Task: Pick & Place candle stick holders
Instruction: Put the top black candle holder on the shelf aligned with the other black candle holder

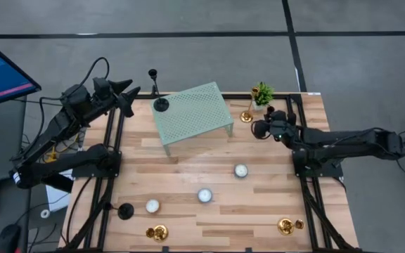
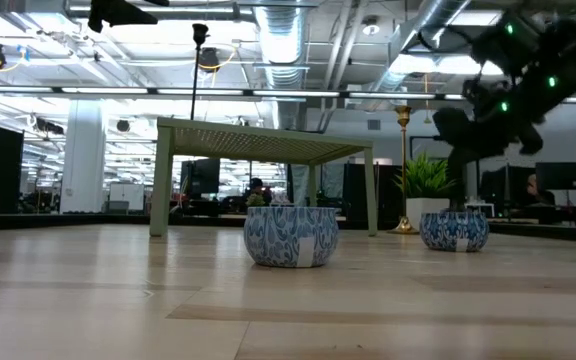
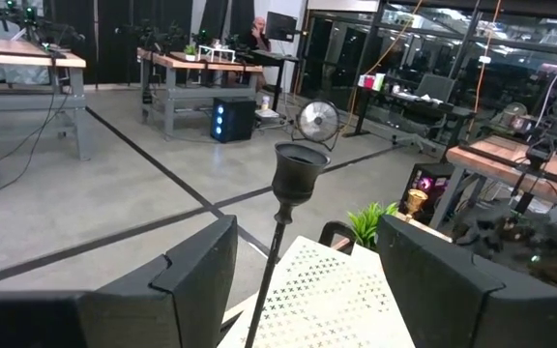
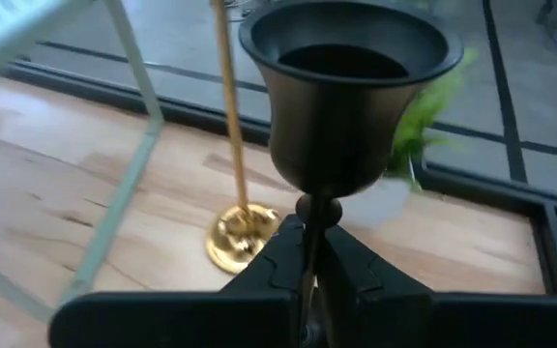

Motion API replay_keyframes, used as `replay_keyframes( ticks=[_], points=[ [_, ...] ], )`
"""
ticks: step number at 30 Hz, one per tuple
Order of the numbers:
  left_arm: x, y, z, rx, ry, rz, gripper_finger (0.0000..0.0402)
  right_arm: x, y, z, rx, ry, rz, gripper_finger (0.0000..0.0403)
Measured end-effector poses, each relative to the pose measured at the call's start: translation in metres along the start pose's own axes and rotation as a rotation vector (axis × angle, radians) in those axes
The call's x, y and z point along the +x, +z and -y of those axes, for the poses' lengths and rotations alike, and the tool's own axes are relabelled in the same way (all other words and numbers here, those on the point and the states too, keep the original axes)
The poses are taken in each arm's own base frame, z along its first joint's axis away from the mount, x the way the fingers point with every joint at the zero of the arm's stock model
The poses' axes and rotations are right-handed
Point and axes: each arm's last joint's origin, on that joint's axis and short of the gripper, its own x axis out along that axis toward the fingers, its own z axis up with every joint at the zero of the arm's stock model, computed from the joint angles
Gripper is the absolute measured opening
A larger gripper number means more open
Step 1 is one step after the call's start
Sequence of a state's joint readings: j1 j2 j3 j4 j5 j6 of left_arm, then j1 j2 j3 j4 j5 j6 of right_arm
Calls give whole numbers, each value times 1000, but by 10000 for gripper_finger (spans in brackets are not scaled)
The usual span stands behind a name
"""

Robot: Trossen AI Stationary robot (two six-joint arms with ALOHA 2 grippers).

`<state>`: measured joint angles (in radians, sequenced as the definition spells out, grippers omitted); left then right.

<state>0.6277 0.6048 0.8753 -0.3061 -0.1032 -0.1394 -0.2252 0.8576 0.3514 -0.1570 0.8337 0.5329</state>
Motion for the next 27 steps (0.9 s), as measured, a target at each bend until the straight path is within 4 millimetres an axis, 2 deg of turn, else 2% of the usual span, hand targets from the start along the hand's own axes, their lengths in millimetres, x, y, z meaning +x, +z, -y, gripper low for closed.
replay_keyframes(
  ticks=[10,13,15,17,20,27],
  points=[
    [0,0,0,0,0,1,250,-56,100,-8,3,15,-82,1],
    [0,0,0,0,0,1,250,-69,131,-18,33,81,-33,1],
    [0,0,0,0,0,2,250,-70,150,-32,24,147,4,1],
    [0,0,0,0,-1,4,250,-67,167,-51,-8,211,39,1],
    [0,1,0,-1,-1,9,250,-51,186,-82,-79,260,79,1],
    [0,1,0,-1,-1,9,250,12,215,-143,-210,350,90,0]
  ],
)
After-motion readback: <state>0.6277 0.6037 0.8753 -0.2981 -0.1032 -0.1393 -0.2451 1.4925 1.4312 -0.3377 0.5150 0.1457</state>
